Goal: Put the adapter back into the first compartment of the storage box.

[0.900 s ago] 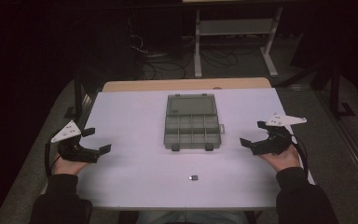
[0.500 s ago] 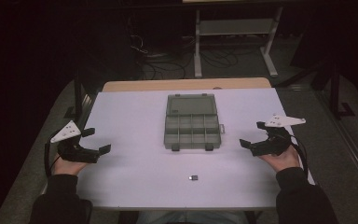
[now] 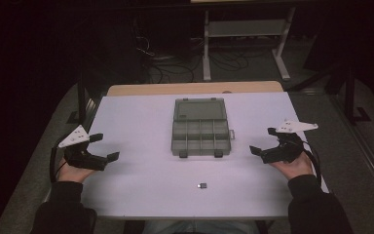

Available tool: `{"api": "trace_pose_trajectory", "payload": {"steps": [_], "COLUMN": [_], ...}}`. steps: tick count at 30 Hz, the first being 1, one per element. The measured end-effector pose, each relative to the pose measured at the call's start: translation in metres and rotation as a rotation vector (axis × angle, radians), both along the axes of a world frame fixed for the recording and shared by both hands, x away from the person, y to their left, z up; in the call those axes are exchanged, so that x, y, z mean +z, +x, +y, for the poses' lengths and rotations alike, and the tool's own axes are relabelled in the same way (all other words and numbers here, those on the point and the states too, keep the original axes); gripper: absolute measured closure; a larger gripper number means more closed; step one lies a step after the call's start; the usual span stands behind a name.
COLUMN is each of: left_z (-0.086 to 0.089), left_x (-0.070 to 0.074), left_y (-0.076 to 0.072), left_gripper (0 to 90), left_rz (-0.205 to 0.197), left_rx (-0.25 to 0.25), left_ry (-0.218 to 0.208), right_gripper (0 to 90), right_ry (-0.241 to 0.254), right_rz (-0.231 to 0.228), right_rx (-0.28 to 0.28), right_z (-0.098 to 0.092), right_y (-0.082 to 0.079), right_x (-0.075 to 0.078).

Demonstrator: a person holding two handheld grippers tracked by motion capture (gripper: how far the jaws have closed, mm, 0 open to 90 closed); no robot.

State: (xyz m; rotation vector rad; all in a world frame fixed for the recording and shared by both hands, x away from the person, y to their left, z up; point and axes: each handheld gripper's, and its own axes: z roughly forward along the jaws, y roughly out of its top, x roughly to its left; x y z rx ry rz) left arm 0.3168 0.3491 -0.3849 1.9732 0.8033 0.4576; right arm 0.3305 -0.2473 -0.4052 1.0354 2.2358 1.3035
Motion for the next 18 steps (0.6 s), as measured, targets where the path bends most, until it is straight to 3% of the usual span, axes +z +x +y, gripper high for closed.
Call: {"api": "trace_pose_trajectory", "payload": {"steps": [18], "left_z": [-0.031], "left_x": [0.025], "left_y": [0.002], "left_gripper": [0.0], "left_rz": [-0.018], "left_rx": [-0.106], "left_ry": [0.045], "right_gripper": [0.0], "right_ry": [0.006], "right_rz": [0.006], "right_rx": [0.005], "right_z": [0.0], "right_y": [0.0], "right_x": [0.0]}}
